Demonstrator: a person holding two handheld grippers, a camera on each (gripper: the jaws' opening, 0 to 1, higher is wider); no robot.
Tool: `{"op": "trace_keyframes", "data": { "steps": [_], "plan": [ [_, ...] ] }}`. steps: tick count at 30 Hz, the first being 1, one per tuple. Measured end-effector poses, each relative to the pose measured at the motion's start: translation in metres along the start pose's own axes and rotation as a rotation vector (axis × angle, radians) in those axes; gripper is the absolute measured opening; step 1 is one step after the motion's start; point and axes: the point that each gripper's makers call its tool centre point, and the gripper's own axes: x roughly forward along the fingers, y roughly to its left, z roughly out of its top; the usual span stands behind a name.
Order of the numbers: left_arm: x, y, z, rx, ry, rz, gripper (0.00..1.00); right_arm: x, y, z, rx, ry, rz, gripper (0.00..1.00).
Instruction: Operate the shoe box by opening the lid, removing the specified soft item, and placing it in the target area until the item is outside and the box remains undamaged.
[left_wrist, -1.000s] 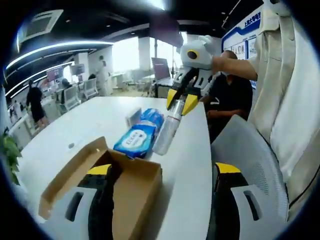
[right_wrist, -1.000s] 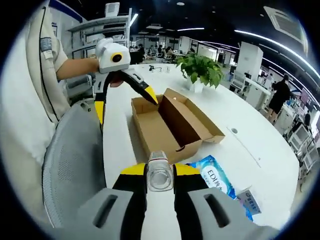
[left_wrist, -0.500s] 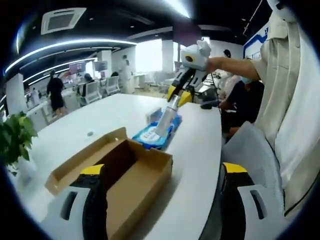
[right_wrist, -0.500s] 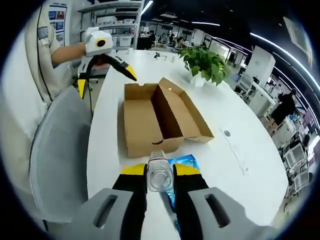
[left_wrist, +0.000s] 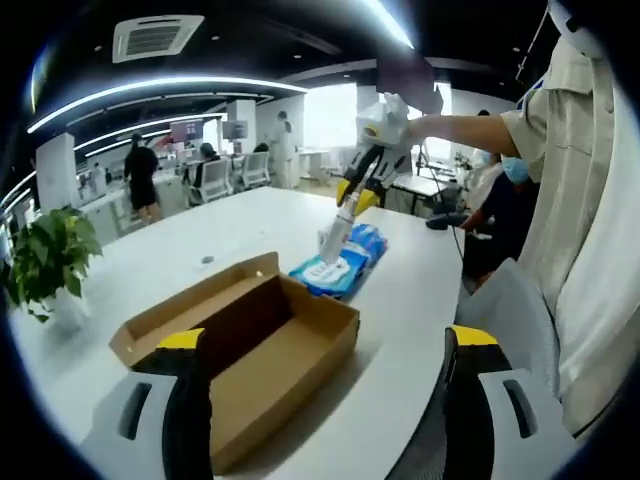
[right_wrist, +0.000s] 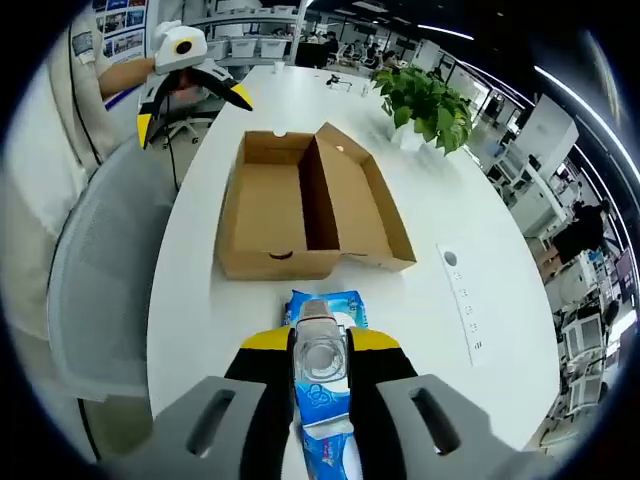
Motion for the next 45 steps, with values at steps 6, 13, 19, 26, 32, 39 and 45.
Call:
{"op": "trace_keyframes", "data": {
  "steps": [6,13,19,26,32,39,45],
  "plan": [
    [-0.007,0.004,-0.001,-0.029,0.012,0.062,1.0,0.005,-0.017,-0.009,-0.025,0.05,0.017,0.17],
    [-0.012,0.012,-0.005,-0.064,0.026,0.125,1.0,0.016,-0.036,-0.022,-0.053,0.123,0.036,0.17],
    [-0.019,0.02,-0.014,-0.079,0.043,0.173,0.99,0.022,-0.052,-0.03,-0.064,0.173,0.046,0.17],
    [-0.025,0.023,-0.018,-0.107,0.043,0.2,0.97,0.03,-0.069,-0.032,-0.101,0.226,0.057,0.17],
    [-0.03,0.027,-0.024,-0.124,0.048,0.23,0.96,0.045,-0.081,-0.031,-0.123,0.25,0.065,0.17],
    [-0.033,0.029,-0.034,-0.149,0.062,0.251,0.95,0.061,-0.086,-0.043,-0.152,0.315,0.083,0.17],
    [-0.035,0.033,-0.039,-0.165,0.068,0.265,0.94,0.072,-0.092,-0.05,-0.12,0.341,0.077,0.17]
  ]
}}
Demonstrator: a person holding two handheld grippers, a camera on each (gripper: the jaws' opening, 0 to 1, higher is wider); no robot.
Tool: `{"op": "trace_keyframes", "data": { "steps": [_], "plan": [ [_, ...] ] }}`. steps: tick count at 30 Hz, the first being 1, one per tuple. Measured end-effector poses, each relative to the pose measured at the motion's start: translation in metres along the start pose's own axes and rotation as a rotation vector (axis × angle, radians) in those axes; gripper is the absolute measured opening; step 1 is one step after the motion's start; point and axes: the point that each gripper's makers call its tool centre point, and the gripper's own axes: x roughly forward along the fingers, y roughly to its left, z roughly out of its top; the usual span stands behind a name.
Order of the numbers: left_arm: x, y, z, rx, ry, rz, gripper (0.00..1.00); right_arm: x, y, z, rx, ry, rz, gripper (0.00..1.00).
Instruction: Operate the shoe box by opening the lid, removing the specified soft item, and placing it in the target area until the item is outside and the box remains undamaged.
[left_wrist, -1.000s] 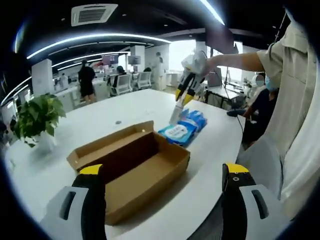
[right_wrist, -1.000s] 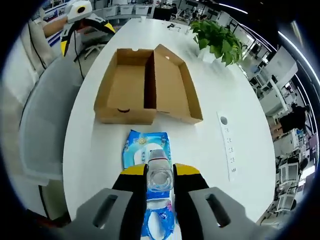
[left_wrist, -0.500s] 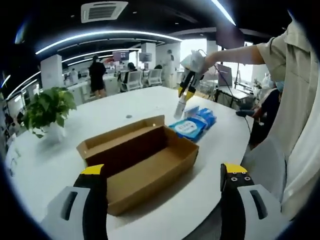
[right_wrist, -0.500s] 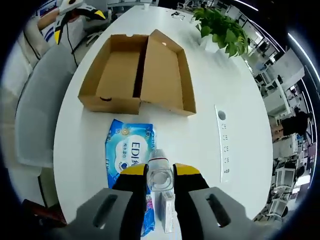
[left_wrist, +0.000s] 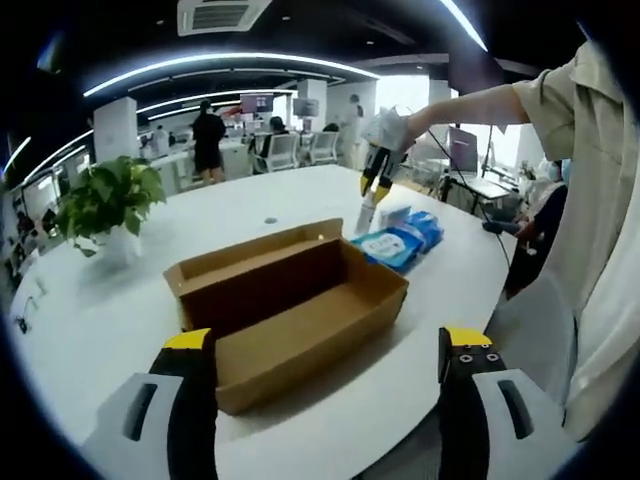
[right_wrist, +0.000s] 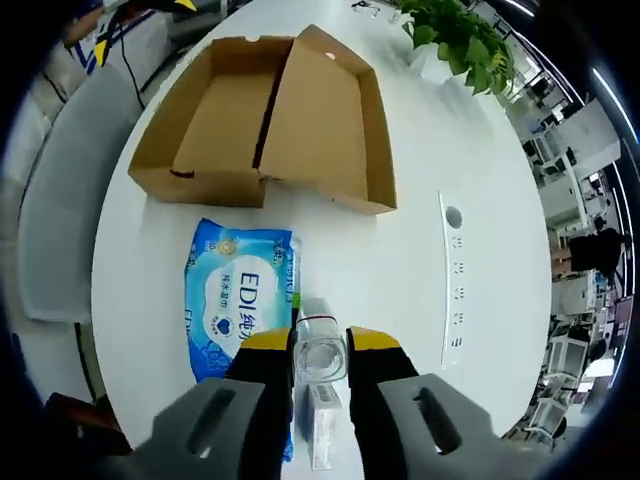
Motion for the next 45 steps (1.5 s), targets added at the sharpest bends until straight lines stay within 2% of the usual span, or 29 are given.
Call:
{"op": "trace_keyframes", "data": {
  "steps": [8,14,18,32,36,45],
  "plan": [
    [0.001,0.007,-0.004,-0.017,0.008,0.016,0.92,0.013,-0.004,-0.001,0.048,0.019,0.017,0.17],
    [0.002,0.009,-0.009,-0.026,0.019,0.023,0.91,0.021,-0.003,-0.008,0.063,0.063,0.037,0.17],
    [0.002,0.013,-0.014,-0.037,0.025,0.033,0.89,0.022,-0.007,-0.001,0.079,0.042,0.035,0.18],
    [0.004,0.021,-0.019,-0.044,0.041,0.063,0.85,0.017,-0.016,0.003,0.037,0.024,-0.007,0.18],
    [0.005,0.027,-0.026,-0.025,0.071,0.094,0.83,0.014,-0.017,0.005,0.028,0.018,-0.022,0.2],
    [0.005,0.047,-0.036,-0.064,0.095,0.165,0.74,0.003,-0.018,0.016,0.039,-0.02,-0.061,0.21]
  ]
}}
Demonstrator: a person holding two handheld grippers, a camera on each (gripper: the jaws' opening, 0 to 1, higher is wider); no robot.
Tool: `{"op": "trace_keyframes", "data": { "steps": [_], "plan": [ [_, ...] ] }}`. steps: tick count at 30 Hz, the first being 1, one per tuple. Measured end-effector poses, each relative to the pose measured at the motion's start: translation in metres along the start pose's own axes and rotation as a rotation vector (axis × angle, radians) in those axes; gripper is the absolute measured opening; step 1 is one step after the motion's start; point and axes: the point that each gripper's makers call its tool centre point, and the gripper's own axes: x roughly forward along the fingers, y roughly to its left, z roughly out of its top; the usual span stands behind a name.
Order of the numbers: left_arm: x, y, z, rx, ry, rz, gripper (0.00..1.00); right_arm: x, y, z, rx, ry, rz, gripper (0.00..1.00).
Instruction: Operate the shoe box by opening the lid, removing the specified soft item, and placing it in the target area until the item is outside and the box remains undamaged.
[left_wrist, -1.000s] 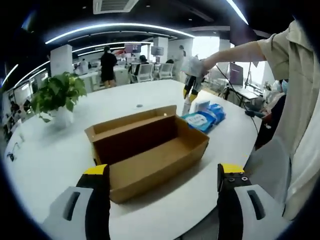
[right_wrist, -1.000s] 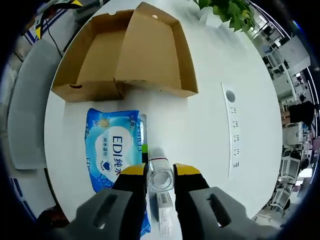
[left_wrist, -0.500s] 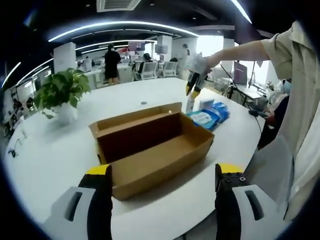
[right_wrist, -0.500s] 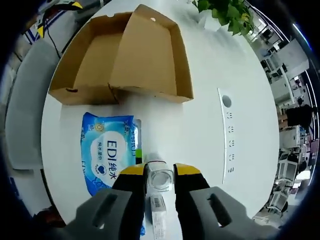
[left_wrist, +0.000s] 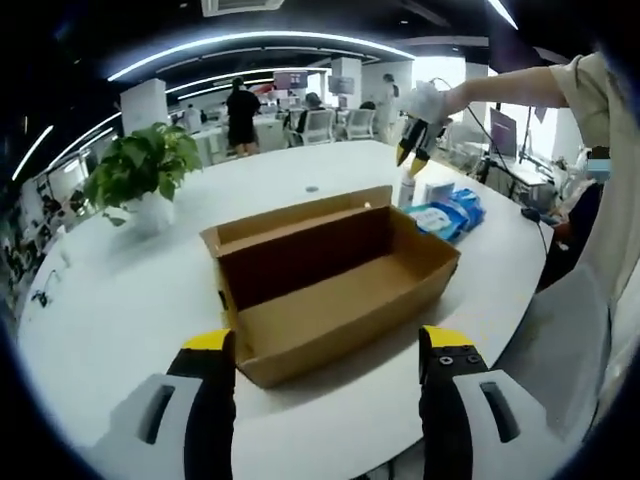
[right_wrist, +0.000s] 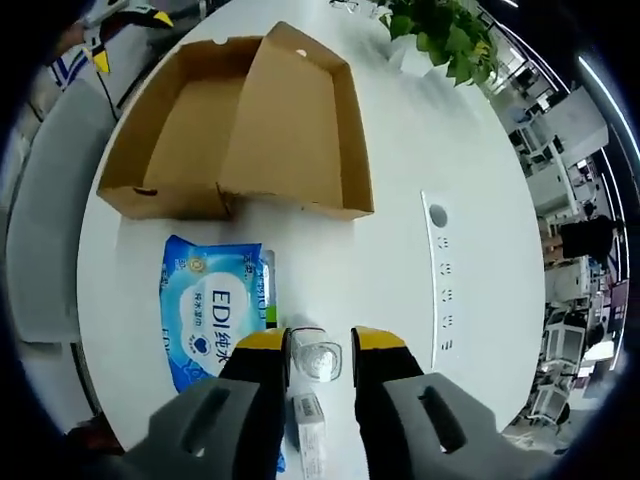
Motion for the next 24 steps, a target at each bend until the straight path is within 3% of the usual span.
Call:
{"op": "trace_keyframes", "data": {
  "steps": [7,16,24],
  "plan": [
    [0.002,0.017,-0.008,-0.055,0.02,0.06,0.56,-0.003,-0.001,0.014,0.05,-0.045,-0.029,0.23],
    [0.005,0.046,-0.009,-0.122,0.035,0.14,0.47,-0.002,-0.004,0.036,0.157,-0.117,-0.052,0.23],
    [0.013,0.06,-0.013,-0.101,0.086,0.183,0.41,0.002,-0.011,0.057,0.267,-0.19,-0.071,0.26]
  ]
}}
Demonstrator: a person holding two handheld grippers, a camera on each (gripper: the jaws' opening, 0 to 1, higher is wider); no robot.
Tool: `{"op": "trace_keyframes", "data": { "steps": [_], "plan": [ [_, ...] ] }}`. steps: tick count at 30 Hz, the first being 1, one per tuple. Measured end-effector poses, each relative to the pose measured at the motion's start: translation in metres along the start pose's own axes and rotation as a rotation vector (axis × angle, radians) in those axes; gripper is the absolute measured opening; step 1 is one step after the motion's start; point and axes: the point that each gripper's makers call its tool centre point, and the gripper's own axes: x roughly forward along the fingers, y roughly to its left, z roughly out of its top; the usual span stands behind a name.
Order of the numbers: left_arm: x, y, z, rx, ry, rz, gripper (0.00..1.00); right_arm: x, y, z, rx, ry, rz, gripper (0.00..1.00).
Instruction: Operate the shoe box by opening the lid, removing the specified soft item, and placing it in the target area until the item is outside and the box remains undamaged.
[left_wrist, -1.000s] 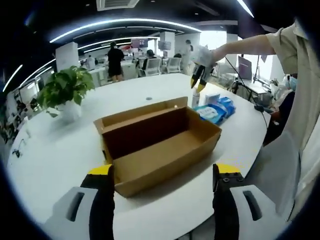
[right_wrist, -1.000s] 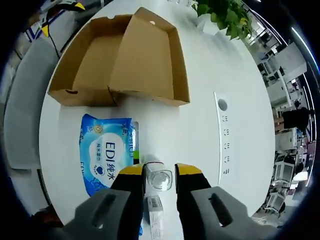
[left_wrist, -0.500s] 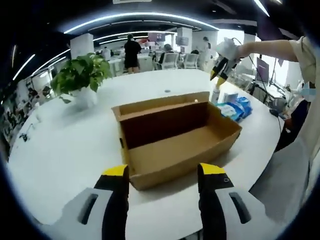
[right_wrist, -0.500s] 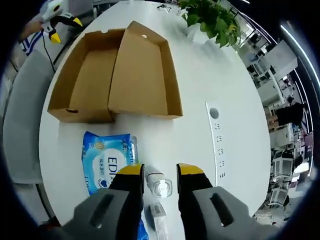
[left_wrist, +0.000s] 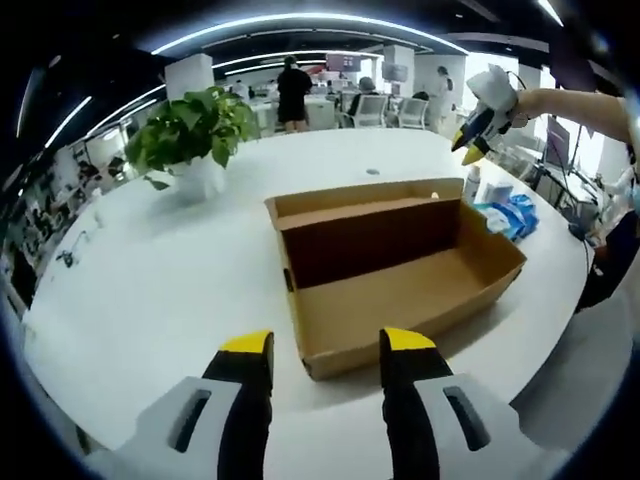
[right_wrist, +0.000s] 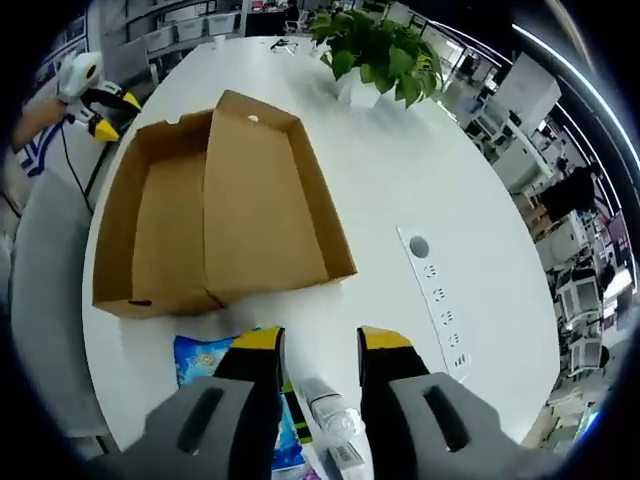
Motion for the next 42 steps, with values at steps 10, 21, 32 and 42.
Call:
{"op": "trace_keyframes", "data": {
  "steps": [10,21,32,42],
  "plan": [
    [0.013,0.011,-0.01,-0.034,0.054,0.028,0.28,0.014,-0.003,0.012,0.162,-0.05,-0.042,0.24],
    [0.025,0.017,-0.012,-0.084,0.087,0.056,0.09,0.034,-0.009,0.009,0.349,-0.055,-0.1,0.18],
    [0.036,0.023,-0.022,-0.122,0.106,0.068,0.03,0.06,-0.005,0.008,0.583,-0.102,-0.08,0.16],
    [0.039,0.024,-0.024,-0.144,0.121,0.063,0.02,0.079,-0.003,0.005,0.753,-0.122,-0.094,0.12]
  ]
}}
